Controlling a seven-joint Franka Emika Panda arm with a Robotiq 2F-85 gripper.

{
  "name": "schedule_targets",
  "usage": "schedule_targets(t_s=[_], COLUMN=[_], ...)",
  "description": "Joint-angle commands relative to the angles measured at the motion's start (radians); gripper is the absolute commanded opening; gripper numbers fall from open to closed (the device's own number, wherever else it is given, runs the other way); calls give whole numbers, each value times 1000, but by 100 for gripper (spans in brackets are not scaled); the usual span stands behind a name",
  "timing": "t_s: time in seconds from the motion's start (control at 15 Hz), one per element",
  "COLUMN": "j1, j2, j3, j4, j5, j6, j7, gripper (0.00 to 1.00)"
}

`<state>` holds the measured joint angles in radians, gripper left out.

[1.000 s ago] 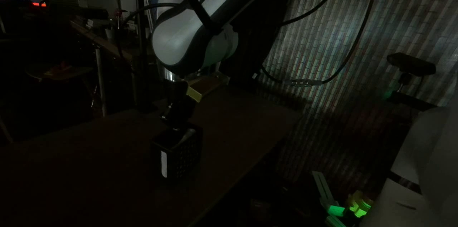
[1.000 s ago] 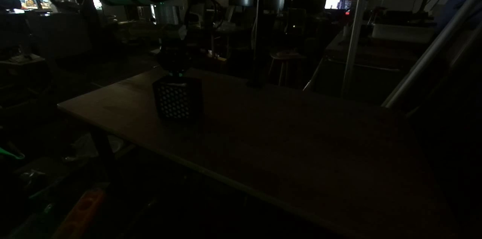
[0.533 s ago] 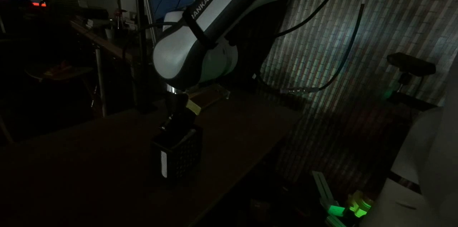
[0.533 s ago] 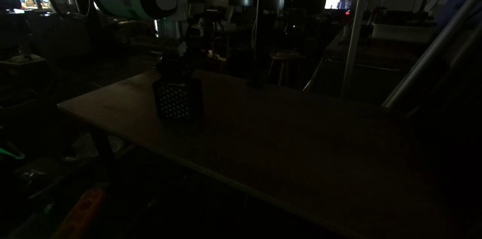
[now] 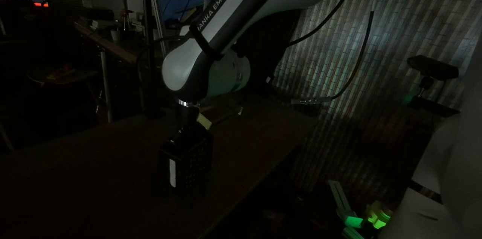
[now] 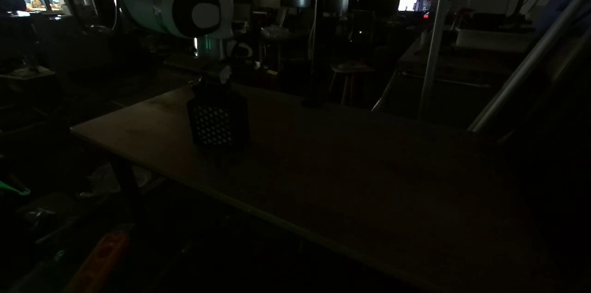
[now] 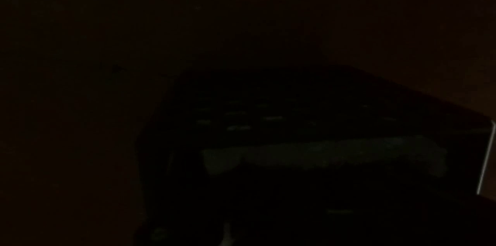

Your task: Pick up the towel and put it in the box

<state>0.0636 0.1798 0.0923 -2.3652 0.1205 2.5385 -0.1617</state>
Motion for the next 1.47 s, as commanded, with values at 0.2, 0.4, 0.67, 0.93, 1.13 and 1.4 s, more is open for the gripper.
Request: schedule_targets(t_s=[0.2, 0.4, 0.67, 0.93, 1.13, 1.4], j1=[-17, -17, -16, -12, -5, 6], j2=[9, 13, 34, 24, -18, -83], j3=[22, 27, 50, 69, 57, 37], j4=[-29, -42, -56, -77, -96, -122], j5=[76, 99, 157, 186, 141, 71], j6=[67, 95, 144, 164, 137, 92], j7=[-48, -50, -62, -57, -29, 13], gripper=[12, 13, 12, 13, 13, 13])
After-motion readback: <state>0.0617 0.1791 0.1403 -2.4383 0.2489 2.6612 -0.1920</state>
